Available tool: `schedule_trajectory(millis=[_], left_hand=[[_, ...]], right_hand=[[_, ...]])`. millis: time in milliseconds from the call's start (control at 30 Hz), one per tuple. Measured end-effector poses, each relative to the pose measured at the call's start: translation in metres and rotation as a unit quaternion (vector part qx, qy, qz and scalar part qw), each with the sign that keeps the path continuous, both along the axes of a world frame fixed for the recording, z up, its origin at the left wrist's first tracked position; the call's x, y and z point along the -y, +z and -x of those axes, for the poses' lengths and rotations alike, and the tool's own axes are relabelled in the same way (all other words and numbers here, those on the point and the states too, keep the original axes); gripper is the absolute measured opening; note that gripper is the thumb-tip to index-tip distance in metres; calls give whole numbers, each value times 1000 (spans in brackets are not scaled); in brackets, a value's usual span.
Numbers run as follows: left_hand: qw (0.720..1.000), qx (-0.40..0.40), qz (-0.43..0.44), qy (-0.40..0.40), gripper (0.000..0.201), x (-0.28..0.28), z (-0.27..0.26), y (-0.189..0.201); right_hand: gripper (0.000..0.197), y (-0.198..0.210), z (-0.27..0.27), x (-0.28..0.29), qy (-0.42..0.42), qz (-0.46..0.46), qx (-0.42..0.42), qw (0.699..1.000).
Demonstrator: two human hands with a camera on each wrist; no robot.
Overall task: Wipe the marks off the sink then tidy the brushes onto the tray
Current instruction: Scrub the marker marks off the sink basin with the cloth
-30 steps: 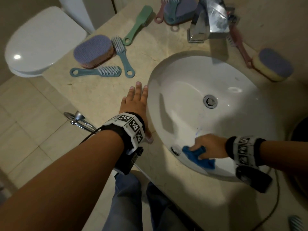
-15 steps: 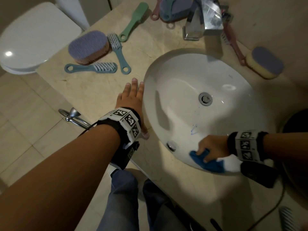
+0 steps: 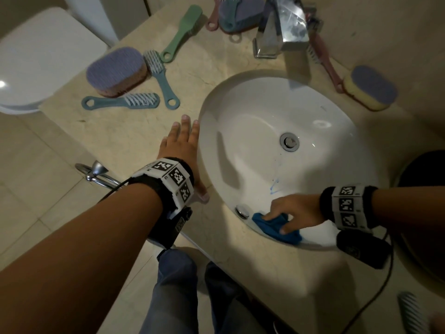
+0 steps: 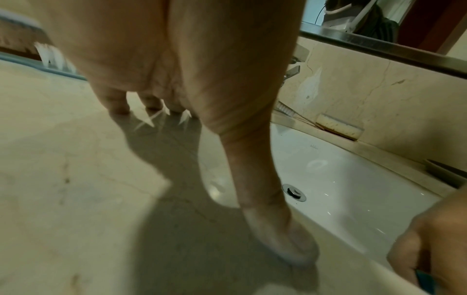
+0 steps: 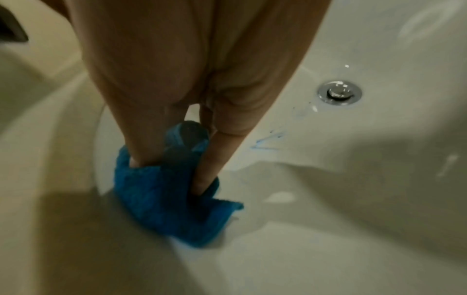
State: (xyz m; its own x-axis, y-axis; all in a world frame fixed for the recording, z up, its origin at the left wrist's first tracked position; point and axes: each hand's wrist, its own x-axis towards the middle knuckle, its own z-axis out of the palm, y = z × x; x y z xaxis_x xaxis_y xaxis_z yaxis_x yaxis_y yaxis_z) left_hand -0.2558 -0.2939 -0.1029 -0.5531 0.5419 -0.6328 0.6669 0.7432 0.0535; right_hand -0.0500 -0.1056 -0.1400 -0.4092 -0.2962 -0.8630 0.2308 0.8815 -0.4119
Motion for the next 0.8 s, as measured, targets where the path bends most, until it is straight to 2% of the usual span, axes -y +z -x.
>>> schedule_trajectory(millis=[133,200,333,400,467,500,533,567,600,700,800], left_hand=[[1000,3,4,-4,166,0,1,0],[1000,5,6,-1,166,-1,1,1],[1000,6,7,0,165,-1,0,1],[1000,6,8,-1,165,-1,0,1],[1000,7,11,-2,165,-2,0,1],[1000,7,12,-2,165,-2,-1,2],[1000,6,13,-1,165,-2,0,2],[1000,6,15,-1,165,-3,0,2],[1000,7,16,0,165,-3,0,2],[1000,2,16,-3,166,-3,0,0],[1000,6,14,-4,166,-2,0,0]], right_hand=[[50,-1,-15,-31,91,-83,95,988],[47,-5,-11,-30,95,-83,90,988],[43,-17,13,-6,20,-12,6,1000],[38,-24,14,-9,0,-27,13,1000],[14,-27,4,-28,-41,-99,43,993],[15,-27,-2,-38,-48,-119,58,990],[25,-28,-5,-44,-52,-125,62,989],[23,-29,-5,-46,-46,-141,77,986],[13,-28,-3,-42,-50,-137,69,987],[21,-31,11,-22,-57,-93,33,994],[18,-32,33,-27,-182,-88,17,979]])
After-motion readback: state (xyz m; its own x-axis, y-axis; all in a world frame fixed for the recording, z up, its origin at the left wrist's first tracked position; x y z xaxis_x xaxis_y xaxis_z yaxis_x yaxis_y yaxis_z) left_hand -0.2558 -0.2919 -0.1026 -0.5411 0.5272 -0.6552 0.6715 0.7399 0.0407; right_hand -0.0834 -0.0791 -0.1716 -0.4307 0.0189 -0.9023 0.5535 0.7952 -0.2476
